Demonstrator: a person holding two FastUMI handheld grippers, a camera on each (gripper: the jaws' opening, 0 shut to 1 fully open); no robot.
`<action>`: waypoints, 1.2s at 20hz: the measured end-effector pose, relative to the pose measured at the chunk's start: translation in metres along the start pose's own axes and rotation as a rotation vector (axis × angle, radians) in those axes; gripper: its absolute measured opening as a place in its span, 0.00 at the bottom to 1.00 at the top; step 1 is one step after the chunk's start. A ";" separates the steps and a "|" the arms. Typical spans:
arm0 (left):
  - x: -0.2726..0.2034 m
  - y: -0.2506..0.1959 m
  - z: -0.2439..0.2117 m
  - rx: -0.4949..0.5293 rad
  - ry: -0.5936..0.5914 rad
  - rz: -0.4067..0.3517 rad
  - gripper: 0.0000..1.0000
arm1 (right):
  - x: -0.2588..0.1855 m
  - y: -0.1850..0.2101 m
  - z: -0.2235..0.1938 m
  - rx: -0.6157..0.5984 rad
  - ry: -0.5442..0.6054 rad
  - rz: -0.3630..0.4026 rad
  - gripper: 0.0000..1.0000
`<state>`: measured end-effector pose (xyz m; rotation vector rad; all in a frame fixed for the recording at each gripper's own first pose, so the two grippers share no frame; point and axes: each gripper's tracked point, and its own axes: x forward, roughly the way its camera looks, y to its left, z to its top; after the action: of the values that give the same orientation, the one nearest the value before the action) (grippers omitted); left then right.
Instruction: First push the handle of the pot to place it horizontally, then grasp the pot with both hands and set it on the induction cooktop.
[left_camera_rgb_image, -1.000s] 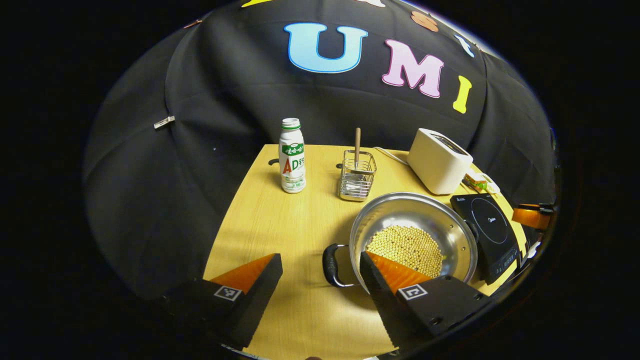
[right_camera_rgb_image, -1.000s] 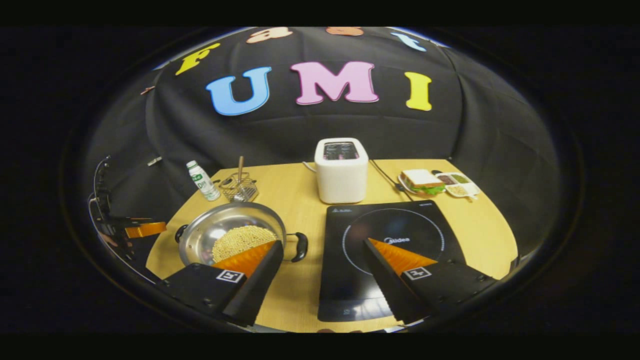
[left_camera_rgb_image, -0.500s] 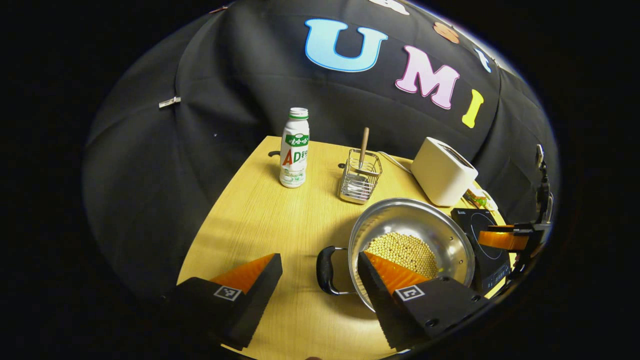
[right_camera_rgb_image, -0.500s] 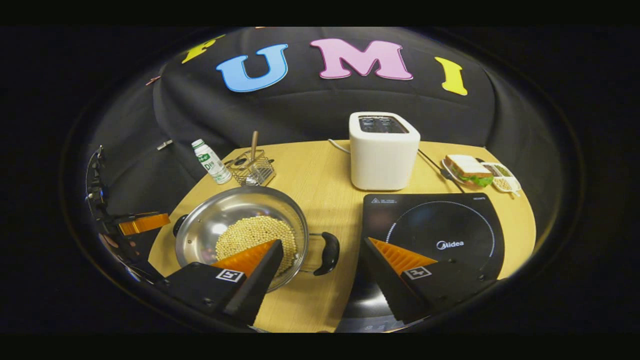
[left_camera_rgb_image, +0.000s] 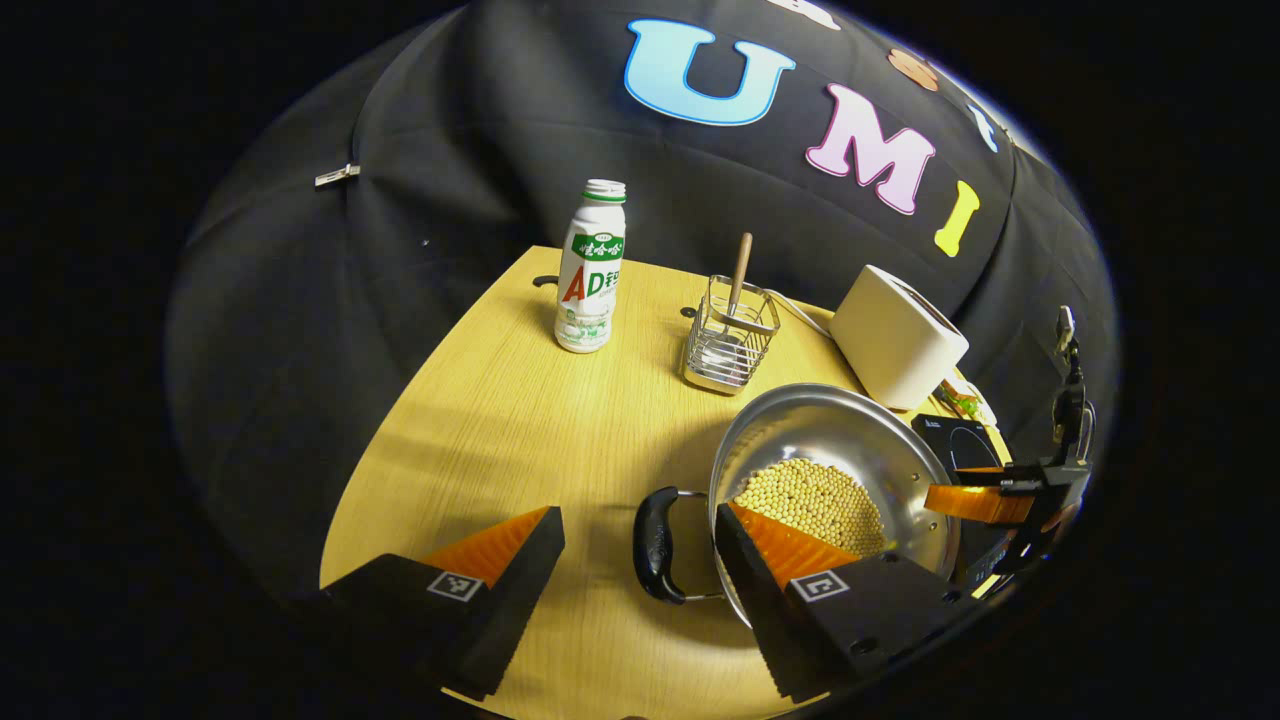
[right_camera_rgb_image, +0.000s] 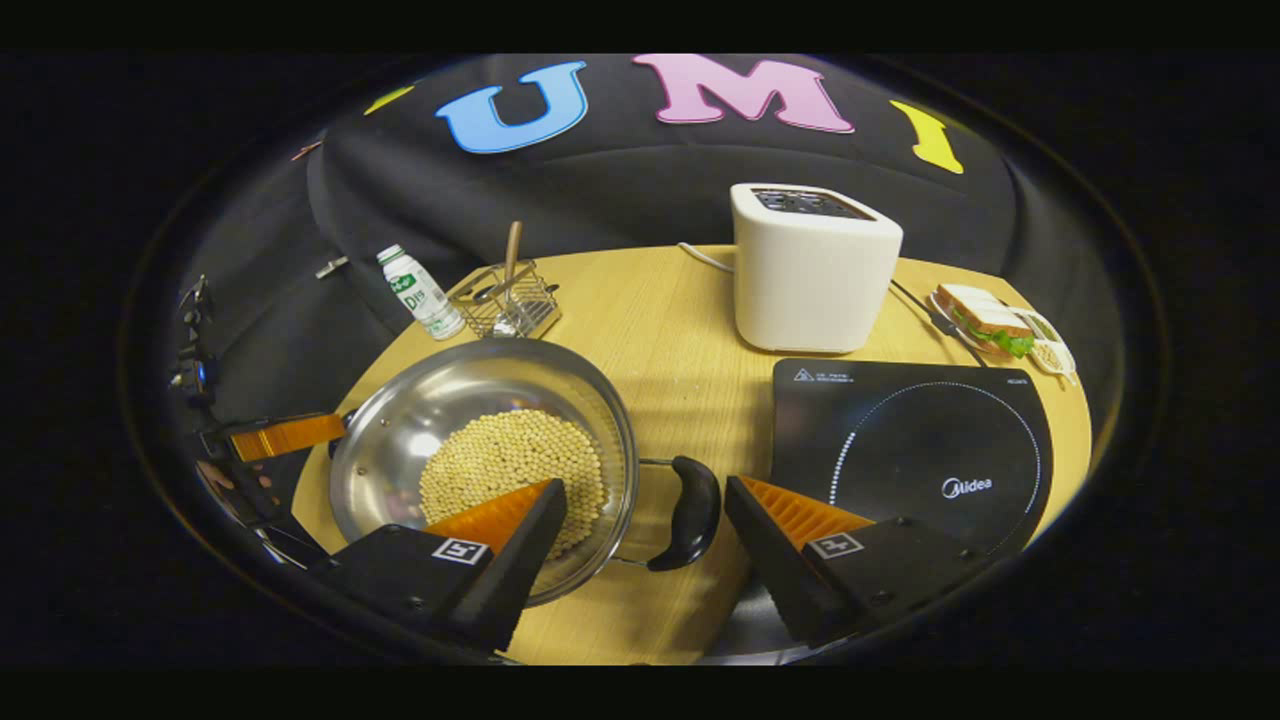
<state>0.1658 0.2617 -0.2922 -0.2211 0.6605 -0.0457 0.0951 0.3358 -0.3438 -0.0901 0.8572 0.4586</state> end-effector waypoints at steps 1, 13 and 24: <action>0.003 -0.003 -0.001 -0.006 0.005 -0.010 0.96 | 0.004 0.003 -0.003 -0.008 0.006 0.007 1.00; 0.042 -0.014 -0.023 -0.086 0.049 -0.047 0.94 | 0.034 0.008 -0.008 0.060 -0.025 -0.056 0.97; 0.054 0.005 -0.031 -0.048 0.055 0.007 0.75 | 0.049 0.015 -0.020 0.052 -0.024 -0.088 0.74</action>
<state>0.1897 0.2552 -0.3497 -0.2641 0.7174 -0.0290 0.1028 0.3611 -0.3918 -0.0738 0.8374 0.3539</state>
